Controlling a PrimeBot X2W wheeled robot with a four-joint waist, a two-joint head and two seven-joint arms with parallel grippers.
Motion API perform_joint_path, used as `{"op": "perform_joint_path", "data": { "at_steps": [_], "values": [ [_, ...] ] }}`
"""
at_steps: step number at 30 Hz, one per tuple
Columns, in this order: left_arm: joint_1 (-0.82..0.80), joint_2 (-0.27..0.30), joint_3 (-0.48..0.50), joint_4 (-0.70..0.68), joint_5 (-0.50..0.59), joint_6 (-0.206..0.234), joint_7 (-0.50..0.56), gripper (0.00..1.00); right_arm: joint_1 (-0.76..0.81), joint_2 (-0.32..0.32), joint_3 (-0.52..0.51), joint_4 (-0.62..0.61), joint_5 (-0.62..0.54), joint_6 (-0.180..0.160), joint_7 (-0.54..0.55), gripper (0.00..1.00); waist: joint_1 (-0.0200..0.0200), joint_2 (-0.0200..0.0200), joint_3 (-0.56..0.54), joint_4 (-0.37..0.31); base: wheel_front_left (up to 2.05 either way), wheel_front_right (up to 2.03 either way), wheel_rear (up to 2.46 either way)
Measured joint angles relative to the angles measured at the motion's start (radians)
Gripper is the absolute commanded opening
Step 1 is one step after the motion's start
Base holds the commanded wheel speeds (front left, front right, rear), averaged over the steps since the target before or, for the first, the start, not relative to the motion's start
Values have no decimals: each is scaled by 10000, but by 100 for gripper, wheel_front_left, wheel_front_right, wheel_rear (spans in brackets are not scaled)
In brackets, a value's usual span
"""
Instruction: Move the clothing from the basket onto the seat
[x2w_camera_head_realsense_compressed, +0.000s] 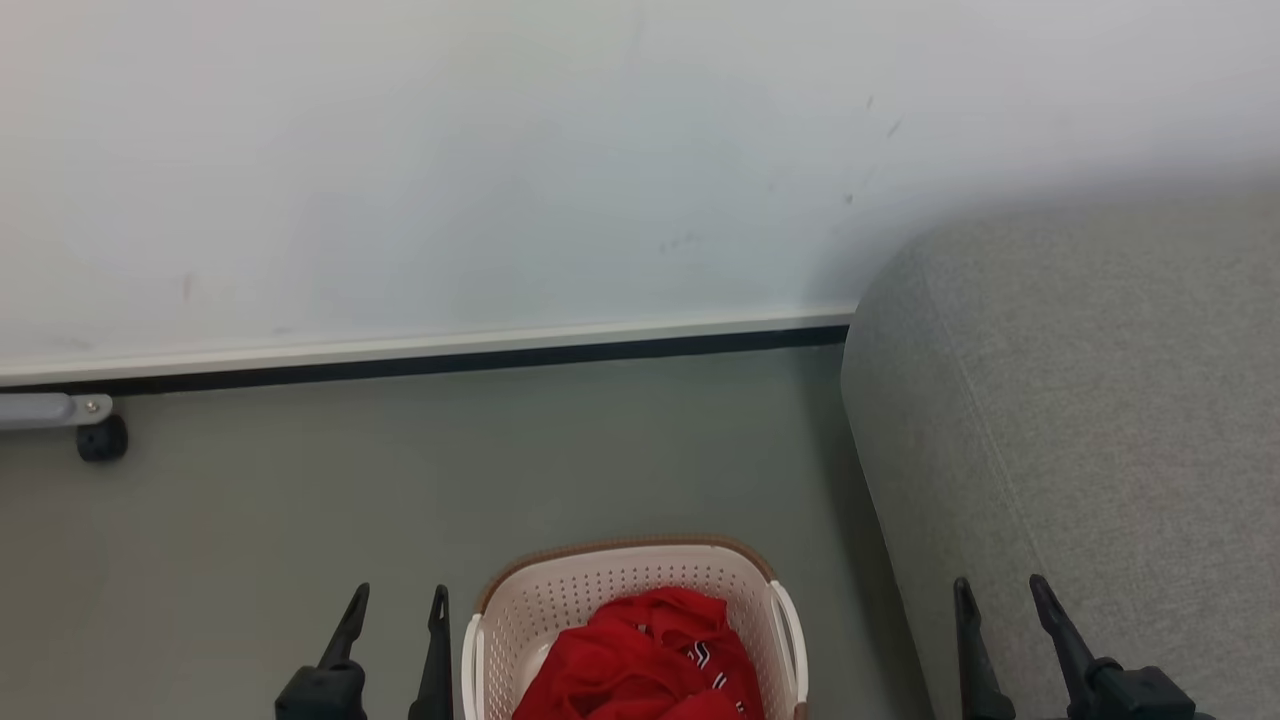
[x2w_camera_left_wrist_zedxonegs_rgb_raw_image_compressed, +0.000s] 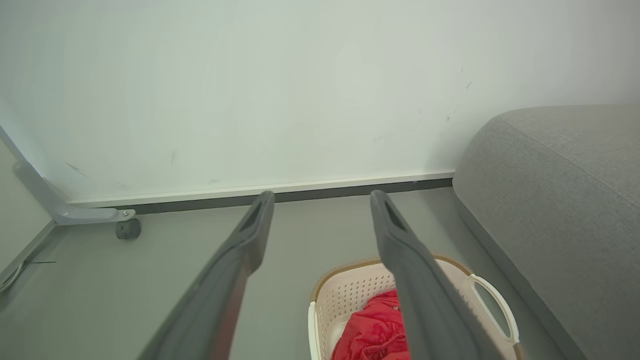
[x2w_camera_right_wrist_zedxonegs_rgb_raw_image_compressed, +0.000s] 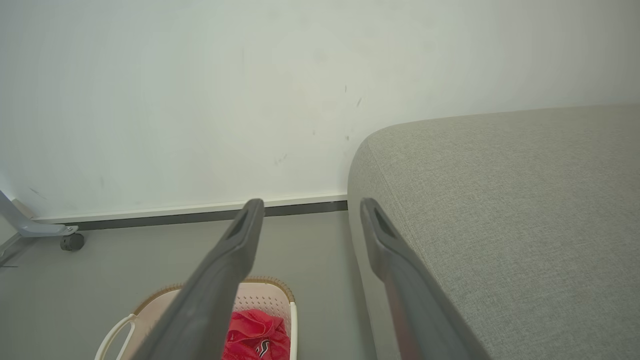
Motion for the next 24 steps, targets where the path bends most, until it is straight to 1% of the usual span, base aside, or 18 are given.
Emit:
{"op": "perform_joint_path", "data": {
  "at_steps": [5,10,16,19,24],
  "values": [
    [-151,19,-245,-59,188,-174,0,100,-40,-4,-123,-299,-127,0,0,100,0,0,480,-46,0,0,0],
    [-721,17,-617,84,550,-364,-2,100,-310,-50,-245,-566,-176,2,0,100,1,0,1104,-116,0,0,0],
    [-1405,-13,-1018,581,780,-566,-2,100,-992,-98,-397,-1089,-355,-2,-2,100,1,0,1922,-259,0,0,0],
    [-1885,-38,-1266,876,1074,-711,-2,100,-1306,-92,-445,-1417,-433,-6,-4,100,2,1,2343,-363,0,0,0],
    [-2659,-104,-1616,1450,1327,-803,0,100,-1725,-92,-525,-1964,-522,-15,-4,100,2,1,3056,-575,0,0,0]
  ]
}}
